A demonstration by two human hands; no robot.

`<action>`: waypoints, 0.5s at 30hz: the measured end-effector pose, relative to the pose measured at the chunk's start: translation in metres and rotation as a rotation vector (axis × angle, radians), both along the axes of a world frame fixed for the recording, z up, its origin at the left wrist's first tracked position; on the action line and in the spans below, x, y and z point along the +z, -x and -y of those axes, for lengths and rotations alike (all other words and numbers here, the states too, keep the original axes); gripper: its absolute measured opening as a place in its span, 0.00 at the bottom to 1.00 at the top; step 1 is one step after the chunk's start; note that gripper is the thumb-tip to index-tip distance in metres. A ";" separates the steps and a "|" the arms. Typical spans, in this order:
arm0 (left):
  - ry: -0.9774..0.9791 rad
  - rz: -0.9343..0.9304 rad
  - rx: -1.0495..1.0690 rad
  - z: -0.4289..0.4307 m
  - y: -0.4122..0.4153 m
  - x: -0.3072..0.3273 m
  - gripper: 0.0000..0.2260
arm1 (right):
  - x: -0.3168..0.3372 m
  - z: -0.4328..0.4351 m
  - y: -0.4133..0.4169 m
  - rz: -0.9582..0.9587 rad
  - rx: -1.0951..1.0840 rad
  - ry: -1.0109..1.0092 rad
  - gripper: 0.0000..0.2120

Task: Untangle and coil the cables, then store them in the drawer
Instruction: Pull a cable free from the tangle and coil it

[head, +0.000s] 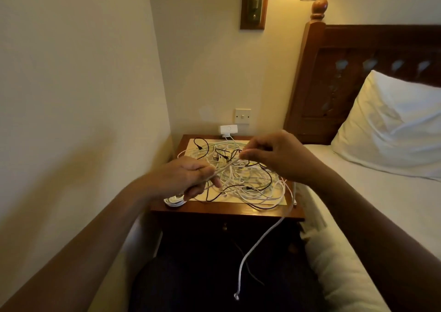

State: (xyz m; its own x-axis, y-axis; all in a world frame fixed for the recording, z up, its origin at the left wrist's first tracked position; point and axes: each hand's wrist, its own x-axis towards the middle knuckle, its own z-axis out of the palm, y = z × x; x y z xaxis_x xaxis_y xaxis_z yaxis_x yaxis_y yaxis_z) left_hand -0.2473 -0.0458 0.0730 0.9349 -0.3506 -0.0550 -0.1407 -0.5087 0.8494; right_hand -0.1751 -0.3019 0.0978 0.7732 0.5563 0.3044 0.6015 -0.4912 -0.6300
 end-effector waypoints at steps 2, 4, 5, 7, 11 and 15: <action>0.128 -0.081 -0.058 -0.010 0.006 0.005 0.20 | -0.012 0.020 -0.022 -0.063 -0.022 -0.049 0.07; 0.329 -0.005 0.013 -0.020 0.006 0.011 0.18 | -0.031 0.037 -0.034 -0.222 -0.029 -0.175 0.10; 0.467 0.037 0.100 -0.027 0.002 0.014 0.17 | -0.042 0.045 -0.035 -0.297 -0.040 -0.216 0.12; 0.781 0.061 0.279 -0.042 -0.010 0.016 0.15 | -0.067 0.056 -0.035 -0.339 -0.067 -0.180 0.15; 1.156 0.101 0.518 -0.071 -0.030 0.006 0.15 | -0.111 0.071 -0.026 -0.317 -0.139 0.032 0.15; 1.380 0.141 0.708 -0.083 -0.038 -0.010 0.23 | -0.142 0.087 -0.017 -0.331 -0.212 0.147 0.28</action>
State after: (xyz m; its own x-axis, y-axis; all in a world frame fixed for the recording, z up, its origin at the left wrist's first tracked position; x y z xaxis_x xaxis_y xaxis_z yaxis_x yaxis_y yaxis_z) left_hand -0.2089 0.0371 0.0629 0.8951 0.4450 0.0262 -0.3346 0.6319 0.6991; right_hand -0.1577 -0.3886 -0.0446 0.9181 0.3932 -0.0506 0.2540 -0.6813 -0.6865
